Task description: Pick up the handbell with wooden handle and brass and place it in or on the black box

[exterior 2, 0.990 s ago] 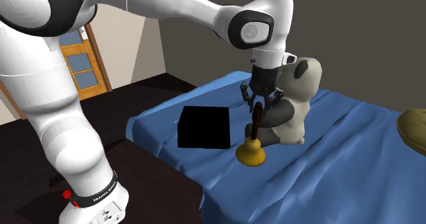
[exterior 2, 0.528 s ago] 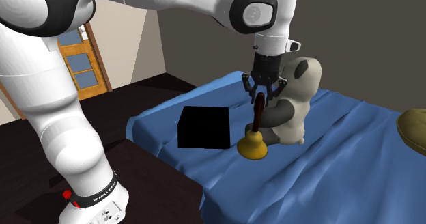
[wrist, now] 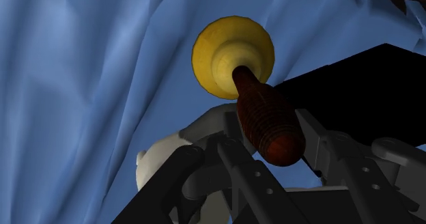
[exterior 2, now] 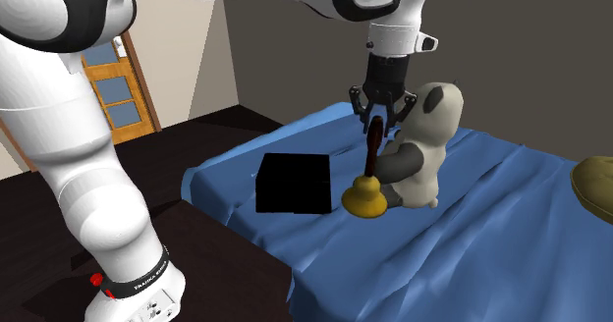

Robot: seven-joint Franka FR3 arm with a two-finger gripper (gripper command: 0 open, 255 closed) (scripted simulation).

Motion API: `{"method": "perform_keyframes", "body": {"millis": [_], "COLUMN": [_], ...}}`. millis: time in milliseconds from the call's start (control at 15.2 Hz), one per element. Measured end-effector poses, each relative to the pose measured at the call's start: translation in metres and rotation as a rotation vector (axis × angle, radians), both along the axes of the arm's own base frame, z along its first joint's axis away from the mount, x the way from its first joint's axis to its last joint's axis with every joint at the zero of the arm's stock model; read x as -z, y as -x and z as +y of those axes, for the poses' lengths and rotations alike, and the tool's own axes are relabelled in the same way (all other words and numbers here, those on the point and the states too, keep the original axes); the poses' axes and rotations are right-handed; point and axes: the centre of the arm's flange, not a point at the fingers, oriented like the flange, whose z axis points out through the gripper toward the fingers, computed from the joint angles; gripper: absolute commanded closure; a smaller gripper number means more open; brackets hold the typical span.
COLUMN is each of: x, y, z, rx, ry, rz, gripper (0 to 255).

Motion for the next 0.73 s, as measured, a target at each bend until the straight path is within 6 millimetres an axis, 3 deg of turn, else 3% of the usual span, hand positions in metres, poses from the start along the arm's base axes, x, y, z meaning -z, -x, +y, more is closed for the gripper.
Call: {"method": "perform_keyframes", "body": {"millis": [330, 726], "x": [-0.027, -0.052], "y": [-0.001, -0.023], "z": [0.004, 0.071], "rx": [0.0, -0.002], "ry": [0.0, -0.001], "rz": [0.0, 0.0], "gripper": [255, 255]}}
